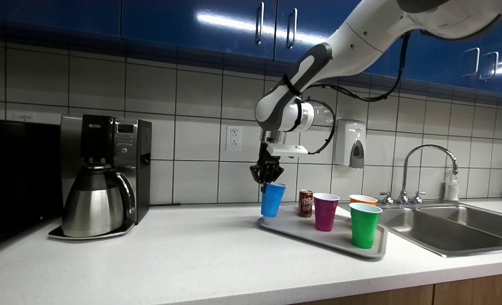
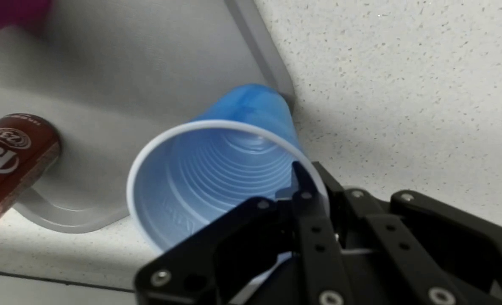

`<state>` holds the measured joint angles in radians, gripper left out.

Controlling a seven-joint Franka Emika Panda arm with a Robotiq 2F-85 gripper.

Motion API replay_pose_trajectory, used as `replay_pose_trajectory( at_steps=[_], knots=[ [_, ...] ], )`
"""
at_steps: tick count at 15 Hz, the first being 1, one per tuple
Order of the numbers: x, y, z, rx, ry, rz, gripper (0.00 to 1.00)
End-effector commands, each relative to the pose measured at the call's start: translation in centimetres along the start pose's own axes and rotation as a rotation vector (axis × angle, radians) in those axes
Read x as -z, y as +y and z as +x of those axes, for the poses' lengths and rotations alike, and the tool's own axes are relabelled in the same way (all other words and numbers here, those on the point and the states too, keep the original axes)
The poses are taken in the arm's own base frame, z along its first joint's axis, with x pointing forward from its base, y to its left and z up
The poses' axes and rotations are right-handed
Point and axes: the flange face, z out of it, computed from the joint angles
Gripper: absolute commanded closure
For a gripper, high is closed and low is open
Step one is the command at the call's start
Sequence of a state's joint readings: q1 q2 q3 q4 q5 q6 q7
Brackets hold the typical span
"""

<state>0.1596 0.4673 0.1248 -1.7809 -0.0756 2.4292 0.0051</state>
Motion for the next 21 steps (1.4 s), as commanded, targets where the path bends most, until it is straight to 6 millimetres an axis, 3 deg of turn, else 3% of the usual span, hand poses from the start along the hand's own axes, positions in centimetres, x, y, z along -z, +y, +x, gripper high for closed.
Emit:
replay_pose_trajectory(
  at_steps=[1,12,21],
  knots=[
    [1.3,-1.5,-0.1,0.05,0.011,0.038,0.99],
    [1.2,-6.0,0.0,0.176,0.008,0.087,0.99],
    [-1.1,-7.7,-0.7,0.24,-0.031,0.066,0.99]
  ],
)
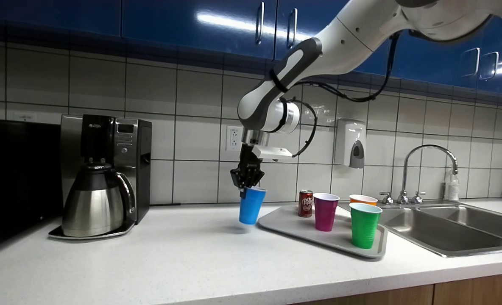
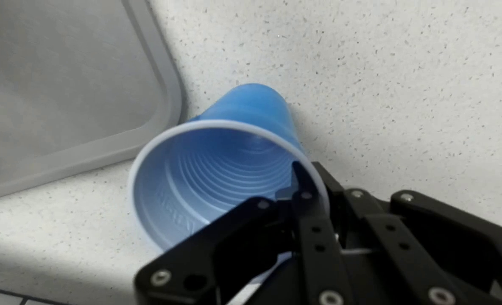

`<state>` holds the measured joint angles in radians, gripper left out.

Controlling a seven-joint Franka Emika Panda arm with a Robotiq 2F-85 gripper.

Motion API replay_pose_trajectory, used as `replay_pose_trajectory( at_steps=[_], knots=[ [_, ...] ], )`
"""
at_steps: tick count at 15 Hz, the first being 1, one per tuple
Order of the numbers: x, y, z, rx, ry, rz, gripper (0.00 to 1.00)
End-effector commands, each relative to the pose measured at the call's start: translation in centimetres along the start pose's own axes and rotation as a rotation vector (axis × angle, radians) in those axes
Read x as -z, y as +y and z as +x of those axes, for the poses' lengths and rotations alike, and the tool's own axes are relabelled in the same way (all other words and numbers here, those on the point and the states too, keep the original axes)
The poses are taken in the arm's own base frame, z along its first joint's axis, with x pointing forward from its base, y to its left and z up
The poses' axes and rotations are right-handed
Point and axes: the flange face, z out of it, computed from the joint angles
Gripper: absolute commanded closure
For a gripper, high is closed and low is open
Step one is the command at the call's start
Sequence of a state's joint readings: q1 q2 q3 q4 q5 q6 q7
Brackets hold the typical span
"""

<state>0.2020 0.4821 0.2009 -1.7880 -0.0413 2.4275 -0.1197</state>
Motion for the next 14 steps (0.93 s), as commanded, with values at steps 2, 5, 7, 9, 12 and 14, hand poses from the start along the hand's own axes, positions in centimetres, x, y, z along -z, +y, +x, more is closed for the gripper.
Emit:
replay_pose_trajectory(
  at_steps=[2,5,7,9,12,14],
  knots=[
    [-0.5,-0.3,-0.2,0.045,-0.023,-0.012,0.99],
    [-1.0,-0.5,-0.3,0.052,-0.031,-0.012,0.99],
    [-1.3,-0.6,-0.4,0.057,-0.037,-0.013,0.99],
    [-1.5,-0.6,-0.5,0.061,-0.043,-0.014,0.99],
    [-1.5,-0.7,-0.5,0.064,-0.046,-0.016,0.64],
    [-1.3,-0.7,-0.6,0.062,-0.044,-0.017,0.49]
  ],
)
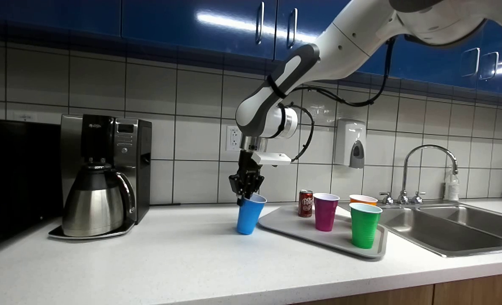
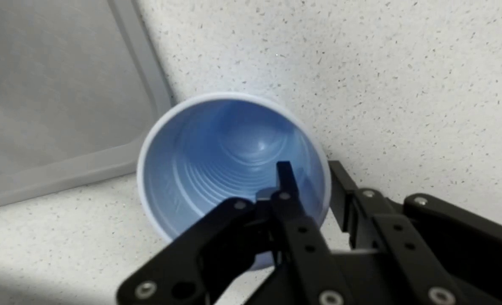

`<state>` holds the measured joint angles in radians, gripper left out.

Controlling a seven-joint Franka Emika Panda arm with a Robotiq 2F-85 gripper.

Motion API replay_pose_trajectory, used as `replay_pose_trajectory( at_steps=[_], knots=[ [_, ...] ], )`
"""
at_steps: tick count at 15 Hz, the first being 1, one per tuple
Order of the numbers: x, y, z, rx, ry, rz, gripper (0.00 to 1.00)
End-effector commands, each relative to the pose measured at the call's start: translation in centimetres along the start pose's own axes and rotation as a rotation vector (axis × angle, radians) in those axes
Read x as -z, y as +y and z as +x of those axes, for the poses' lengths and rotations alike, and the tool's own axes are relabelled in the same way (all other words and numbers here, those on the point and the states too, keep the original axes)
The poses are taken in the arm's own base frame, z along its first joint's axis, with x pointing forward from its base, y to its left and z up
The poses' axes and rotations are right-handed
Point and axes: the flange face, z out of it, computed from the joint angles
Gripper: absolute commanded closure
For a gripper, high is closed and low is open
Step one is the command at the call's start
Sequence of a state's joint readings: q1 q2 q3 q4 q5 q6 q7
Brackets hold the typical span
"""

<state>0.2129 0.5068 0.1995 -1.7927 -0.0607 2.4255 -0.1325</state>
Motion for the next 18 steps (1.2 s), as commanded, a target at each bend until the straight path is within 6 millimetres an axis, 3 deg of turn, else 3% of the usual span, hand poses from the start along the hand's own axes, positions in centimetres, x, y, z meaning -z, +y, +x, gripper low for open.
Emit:
replay_pose_trajectory(
  at_steps=[1,5,7,18],
  knots=[
    [0.6,0.0,-0.1,0.026,-0.011,-0.015,0.41],
    [0.9,0.3,-0.2,0.02,-0.007,-0.014,0.11],
    [1.2,0.3,-0.3,0.017,-0.003,-0.012,0.0],
    [4.9,0.9,-0.4,0.002,0.054,-0.028,0.0]
  ],
)
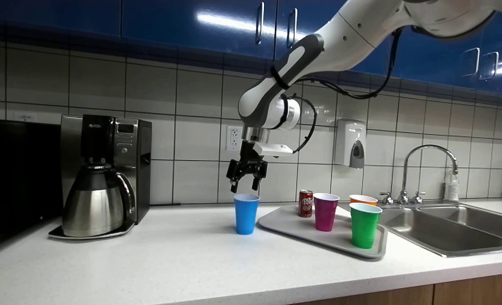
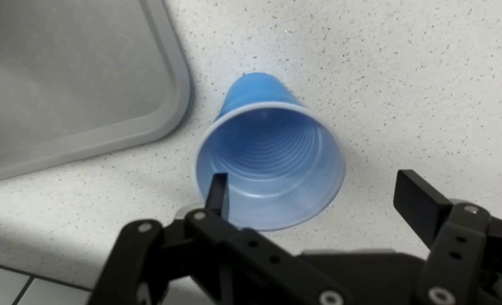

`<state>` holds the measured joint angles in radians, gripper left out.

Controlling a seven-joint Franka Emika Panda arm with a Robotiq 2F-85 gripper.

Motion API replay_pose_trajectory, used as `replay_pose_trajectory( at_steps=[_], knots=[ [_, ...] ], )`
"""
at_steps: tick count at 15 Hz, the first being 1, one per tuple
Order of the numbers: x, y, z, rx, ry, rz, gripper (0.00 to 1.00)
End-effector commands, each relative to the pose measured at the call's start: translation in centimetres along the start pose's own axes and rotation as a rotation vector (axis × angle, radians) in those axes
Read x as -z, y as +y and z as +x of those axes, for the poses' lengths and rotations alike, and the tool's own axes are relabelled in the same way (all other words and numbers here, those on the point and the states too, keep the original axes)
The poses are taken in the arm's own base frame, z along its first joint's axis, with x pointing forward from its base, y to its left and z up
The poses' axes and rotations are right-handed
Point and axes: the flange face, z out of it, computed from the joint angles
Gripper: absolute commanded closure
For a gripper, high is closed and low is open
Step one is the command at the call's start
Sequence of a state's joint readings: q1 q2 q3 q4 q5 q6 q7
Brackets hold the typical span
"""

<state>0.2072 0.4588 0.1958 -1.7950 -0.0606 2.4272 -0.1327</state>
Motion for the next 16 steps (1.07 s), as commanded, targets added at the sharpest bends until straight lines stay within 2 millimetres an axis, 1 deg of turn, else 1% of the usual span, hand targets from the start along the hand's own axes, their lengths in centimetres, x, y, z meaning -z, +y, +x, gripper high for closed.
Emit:
replay_pose_trajectory(
  at_steps=[1,7,16],
  knots=[
    [2.2,0.4,-0.8,0.005,0.013,-0.012,0.0],
    [3.2,1.5,-1.7,-0.016,0.013,-0.032,0.0],
    [4.5,4.7,-4.0,-0.075,0.001,-0.073,0.0]
  ],
)
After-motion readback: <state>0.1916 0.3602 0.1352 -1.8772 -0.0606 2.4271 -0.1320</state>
